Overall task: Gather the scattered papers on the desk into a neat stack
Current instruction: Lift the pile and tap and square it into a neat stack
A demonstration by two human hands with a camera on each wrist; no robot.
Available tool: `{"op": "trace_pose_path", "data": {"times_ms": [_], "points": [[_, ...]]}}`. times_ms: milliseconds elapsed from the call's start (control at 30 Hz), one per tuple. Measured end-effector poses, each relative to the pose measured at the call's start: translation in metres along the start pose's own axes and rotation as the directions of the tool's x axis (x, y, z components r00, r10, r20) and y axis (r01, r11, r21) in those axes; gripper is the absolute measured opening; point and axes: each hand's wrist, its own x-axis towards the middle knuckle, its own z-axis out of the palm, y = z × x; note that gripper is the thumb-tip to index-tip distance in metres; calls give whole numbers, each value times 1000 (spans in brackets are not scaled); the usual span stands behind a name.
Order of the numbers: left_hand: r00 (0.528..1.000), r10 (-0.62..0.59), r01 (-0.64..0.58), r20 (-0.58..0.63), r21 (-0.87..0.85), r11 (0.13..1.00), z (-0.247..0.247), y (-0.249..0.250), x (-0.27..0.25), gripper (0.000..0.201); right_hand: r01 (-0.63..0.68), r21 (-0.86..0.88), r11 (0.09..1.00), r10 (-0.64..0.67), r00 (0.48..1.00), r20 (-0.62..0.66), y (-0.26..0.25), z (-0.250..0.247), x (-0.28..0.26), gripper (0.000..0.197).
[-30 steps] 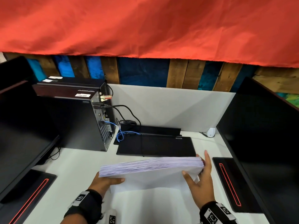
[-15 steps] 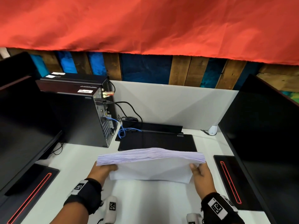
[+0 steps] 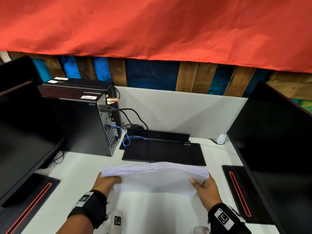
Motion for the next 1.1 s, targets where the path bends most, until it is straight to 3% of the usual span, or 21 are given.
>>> {"op": "trace_pose_path", "data": {"times_ms": [133,233,367,600,800,933,1100], "points": [[999,-12,13,29,-34,999,2,6,1,38,65,65,996,-63,998,-29,-14,3,1,21],[999,27,-25,27,-75,997,0,19,-2,33,147,82,986,-147,989,-7,-27,0,0,15],[995,62,-59,73,-40,997,-3,21,-7,33,157,103,982,-159,987,14,-27,-3,-3,26],[991,55,-57,123,11,998,-8,20,4,24,153,166,974,-160,987,29,-41,-7,-6,8],[988,39,-39,148,-7,999,-5,24,-4,31,93,177,980,-103,994,46,-28,-3,-4,31],[988,40,-38,146,-16,999,-6,23,2,23,84,225,971,-94,995,33,-34,0,-5,18],[982,97,-98,165,-4,995,-8,33,-4,24,85,231,969,-95,995,33,-30,-8,-2,22]]}}
